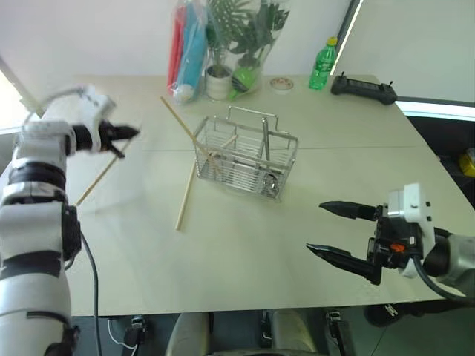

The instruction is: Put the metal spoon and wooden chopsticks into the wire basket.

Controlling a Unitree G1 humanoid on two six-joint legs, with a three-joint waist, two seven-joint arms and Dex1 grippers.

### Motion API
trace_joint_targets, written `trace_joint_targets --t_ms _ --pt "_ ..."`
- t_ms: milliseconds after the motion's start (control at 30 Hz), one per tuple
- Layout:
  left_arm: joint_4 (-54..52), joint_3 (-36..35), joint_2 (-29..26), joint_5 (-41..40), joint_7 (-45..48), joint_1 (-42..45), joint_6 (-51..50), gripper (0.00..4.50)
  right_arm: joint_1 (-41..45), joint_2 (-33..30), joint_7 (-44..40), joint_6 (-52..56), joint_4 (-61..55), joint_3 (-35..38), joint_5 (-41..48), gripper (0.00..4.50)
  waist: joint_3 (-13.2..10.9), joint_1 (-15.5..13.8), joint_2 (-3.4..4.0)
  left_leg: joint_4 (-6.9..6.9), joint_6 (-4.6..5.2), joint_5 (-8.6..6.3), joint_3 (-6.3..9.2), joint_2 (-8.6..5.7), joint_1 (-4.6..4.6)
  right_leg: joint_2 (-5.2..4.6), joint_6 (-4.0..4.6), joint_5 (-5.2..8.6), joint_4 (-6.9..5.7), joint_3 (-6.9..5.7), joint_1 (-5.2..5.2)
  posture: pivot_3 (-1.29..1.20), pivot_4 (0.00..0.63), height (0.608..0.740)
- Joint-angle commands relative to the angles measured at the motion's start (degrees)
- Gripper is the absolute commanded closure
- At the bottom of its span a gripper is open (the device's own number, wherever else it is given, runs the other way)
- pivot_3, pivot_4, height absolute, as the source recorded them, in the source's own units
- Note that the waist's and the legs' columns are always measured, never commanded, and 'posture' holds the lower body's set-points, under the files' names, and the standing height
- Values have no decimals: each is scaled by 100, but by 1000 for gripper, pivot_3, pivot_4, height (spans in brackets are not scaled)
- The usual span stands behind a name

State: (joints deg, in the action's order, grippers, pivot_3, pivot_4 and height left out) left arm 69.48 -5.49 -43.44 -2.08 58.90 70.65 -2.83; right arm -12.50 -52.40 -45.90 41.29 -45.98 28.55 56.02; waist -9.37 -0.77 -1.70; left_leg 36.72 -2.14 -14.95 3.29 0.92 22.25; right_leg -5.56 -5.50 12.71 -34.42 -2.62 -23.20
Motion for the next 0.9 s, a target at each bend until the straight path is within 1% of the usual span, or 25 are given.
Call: trace_joint_targets --t_ms 33,100,167,233,333,467,667,767,800,867,900 --pt "-766 -933 78 -1028 -309 745 -457 4400 55 -39 95 -36 -112 254 201 0 -2 1 -2 2 0 0 0 0 0 0 -1 0 -1 0 0 0 150 703" --pt "-1418 -1332 322 -1576 -531 1026 -847 4400 46 -48 119 -20 -111 250 249 0 -3 -1 -3 7 0 0 3 1 3 0 -2 -1 -3 -2 -1 0 150 703" --pt "-1951 -1508 546 -1871 -760 1072 -1076 4400 66 -65 137 -12 -93 230 279 0 -1 -5 -1 10 0 0 5 0 5 0 -6 -3 -2 -2 2 0 150 703" --pt "-2484 -1579 807 -2073 -984 1056 -1159 4400 132 -88 173 -3 -65 183 310 0 4 2 10 14 -1 0 2 -1 0 -1 -9 -5 0 0 11 0 150 703" --pt "-3052 -1493 1407 -2238 -1262 1138 -868 4400 326 -106 283 47 4 140 483 0 4 -5 13 16 -1 0 2 -2 -19 -1 -10 -5 -2 1 27 0 150 703" --pt "-3238 -1378 2041 -2339 -1410 1071 -699 4400 449 -117 418 117 16 142 579 0 3 -8 14 25 -2 0 7 -1 -31 1 1 3 3 -1 49 0 150 703" --pt "-3023 -1301 2507 -2331 -1418 805 -424 4400 341 -50 745 204 -154 356 892 0 0 4 20 21 2 -2 2 -2 -29 2 -14 -6 6 1 44 0 150 703" --pt "-2859 -1296 2636 -2334 -1408 697 -419 4400 223 -44 925 201 -252 461 1013 0 0 -4 20 20 2 -2 4 -2 -28 3 -14 -5 7 1 44 0 150 703" --pt "-2846 -1289 2691 -2362 -1395 652 -472 4123 174 -43 978 194 -279 501 1042 0 -1 -6 19 23 2 -2 5 -2 -25 3 -13 -5 8 1 44 0 150 703" --pt "-2888 -1239 2788 -2388 -1317 551 -552 3383 88 -45 1057 172 -319 562 1092 0 -1 -11 19 29 2 -2 5 -2 -20 3 -12 -5 12 1 45 0 150 703" --pt "-2937 -1216 2834 -2403 -1279 493 -612 2898 52 -47 1094 161 -335 587 1117 0 -1 -12 19 30 2 -2 5 -2 -17 3 -8 -3 15 1 45 0 150 703"
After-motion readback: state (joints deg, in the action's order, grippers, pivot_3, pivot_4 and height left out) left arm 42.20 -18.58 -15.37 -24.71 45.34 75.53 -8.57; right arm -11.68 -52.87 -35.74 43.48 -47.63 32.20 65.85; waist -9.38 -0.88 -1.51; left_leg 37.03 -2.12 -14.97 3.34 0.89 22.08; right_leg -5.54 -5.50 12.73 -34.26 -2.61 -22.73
